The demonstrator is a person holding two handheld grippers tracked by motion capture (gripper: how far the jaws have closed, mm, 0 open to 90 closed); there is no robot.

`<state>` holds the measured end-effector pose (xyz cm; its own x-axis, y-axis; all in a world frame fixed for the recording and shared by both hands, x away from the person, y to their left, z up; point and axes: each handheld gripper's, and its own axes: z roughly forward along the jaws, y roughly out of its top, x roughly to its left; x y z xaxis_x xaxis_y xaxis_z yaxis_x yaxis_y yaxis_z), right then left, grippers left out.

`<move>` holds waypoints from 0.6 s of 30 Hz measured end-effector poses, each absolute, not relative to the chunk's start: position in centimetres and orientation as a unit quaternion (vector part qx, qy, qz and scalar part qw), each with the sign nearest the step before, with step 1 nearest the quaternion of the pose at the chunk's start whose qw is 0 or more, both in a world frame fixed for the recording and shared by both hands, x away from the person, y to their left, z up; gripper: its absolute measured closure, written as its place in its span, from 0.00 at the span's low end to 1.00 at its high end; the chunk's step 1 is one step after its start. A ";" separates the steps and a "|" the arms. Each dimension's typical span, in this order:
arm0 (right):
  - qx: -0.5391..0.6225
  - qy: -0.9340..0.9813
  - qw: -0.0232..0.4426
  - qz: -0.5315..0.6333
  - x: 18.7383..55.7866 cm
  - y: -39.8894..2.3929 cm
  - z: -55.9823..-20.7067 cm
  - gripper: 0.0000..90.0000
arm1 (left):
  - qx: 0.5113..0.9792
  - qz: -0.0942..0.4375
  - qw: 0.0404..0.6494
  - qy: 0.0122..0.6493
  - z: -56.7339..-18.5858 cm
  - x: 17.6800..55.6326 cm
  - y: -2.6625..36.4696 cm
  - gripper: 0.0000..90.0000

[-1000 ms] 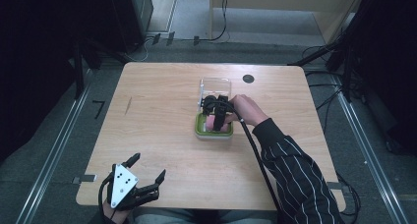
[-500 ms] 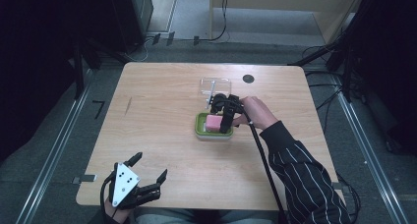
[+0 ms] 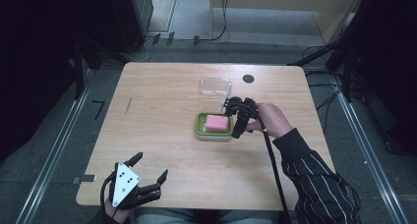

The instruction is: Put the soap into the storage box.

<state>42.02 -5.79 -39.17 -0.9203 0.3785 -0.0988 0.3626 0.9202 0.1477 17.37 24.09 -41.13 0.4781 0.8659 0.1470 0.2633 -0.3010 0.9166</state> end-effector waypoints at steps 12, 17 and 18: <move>0.223 0.971 0.065 0.054 40.0 -8.5 -39.1 0.12 | 0.735 0.335 0.448 0.383 -41.1 17.5 24.0 0.15; 0.241 0.967 0.065 0.052 38.9 -9.9 -39.2 0.12 | 0.735 0.335 0.449 0.382 -41.1 17.5 24.0 0.15; 0.244 0.966 0.066 0.052 38.7 -10.2 -39.2 0.12 | 0.735 0.335 0.448 0.382 -41.1 17.5 24.0 0.15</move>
